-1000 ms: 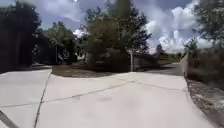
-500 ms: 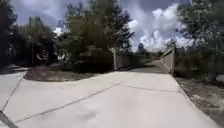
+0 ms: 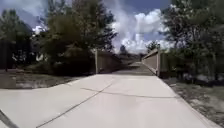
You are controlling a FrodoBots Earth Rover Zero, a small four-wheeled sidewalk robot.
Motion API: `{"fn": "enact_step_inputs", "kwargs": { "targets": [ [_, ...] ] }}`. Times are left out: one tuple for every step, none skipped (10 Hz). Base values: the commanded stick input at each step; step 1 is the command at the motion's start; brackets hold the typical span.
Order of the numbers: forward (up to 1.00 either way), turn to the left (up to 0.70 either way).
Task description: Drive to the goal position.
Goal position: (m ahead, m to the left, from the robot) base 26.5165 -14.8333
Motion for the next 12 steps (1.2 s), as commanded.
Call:
{"fn": "enact_step_inputs", "kwargs": {
  "targets": [
    [0.85,0.00],
    [0.85,0.00],
    [0.85,0.00],
    [0.85,-0.22],
    [0.85,-0.29],
    [0.85,-0.33],
    [0.85,-0.34],
    [0.85,-0.34],
    [0.85,-0.34],
    [0.85,-0.34],
    [0.85,-0.34],
    [0.85,-0.34]
  ]
}}
